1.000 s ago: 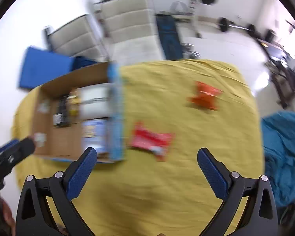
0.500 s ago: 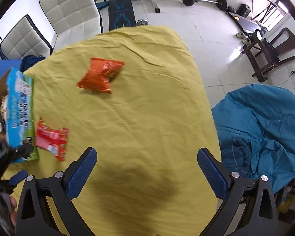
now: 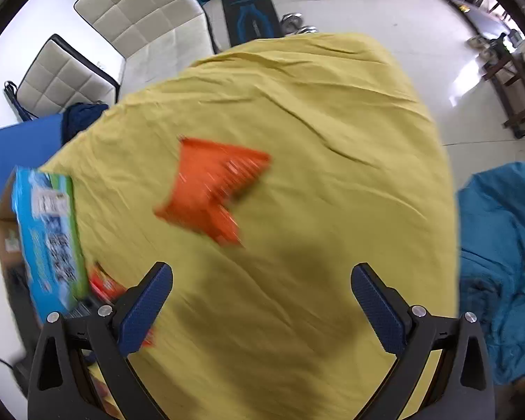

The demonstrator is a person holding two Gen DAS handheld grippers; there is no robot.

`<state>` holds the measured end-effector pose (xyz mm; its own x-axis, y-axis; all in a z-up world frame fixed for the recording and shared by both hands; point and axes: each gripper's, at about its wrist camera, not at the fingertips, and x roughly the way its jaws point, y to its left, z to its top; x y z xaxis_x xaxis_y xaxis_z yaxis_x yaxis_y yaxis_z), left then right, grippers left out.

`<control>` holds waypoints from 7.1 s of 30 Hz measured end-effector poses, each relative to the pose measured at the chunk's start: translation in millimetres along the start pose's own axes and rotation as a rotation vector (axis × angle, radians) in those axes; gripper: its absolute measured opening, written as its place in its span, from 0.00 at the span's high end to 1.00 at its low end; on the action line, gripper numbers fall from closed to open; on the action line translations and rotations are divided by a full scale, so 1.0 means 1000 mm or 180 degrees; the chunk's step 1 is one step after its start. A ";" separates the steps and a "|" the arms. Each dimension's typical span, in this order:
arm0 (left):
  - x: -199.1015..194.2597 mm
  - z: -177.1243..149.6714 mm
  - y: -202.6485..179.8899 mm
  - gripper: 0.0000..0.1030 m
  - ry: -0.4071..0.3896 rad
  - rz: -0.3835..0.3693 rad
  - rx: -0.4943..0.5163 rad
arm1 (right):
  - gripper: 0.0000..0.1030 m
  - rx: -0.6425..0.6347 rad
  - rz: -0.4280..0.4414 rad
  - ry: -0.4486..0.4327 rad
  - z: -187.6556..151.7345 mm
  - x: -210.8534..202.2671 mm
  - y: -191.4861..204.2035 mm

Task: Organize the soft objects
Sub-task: 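Grasp the orange bag with the right tool while the left tool grasps the red bag, then carry the orange and red bags over the box with both tools, then lower both bags into the box and open both tools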

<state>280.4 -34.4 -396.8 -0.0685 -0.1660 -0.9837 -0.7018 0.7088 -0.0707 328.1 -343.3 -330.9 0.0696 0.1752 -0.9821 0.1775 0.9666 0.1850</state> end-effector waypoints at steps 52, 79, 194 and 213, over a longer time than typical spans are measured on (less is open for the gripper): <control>0.030 -0.017 0.034 0.45 -0.0030 -0.0232 -0.0372 | 0.57 -0.0339 -0.0238 0.0460 -0.060 0.034 -0.023; 0.047 -0.047 -0.039 0.56 -0.0111 0.0138 0.2168 | 0.59 -0.0033 -0.0119 0.0481 -0.081 0.050 -0.044; -0.087 0.181 0.231 0.56 -0.0160 -0.0009 0.2108 | 0.41 -0.1043 0.0001 0.0373 -0.134 0.118 0.434; -0.197 0.124 0.215 0.25 -0.1026 -0.0088 0.2210 | 0.06 -0.0987 -0.0108 -0.0096 -0.153 0.015 0.396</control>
<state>231.1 235.7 -239.2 0.2275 -0.0573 -0.9721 -0.0864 0.9931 -0.0788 248.8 70.7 -278.4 0.0987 0.1407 -0.9851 -0.1273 0.9836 0.1277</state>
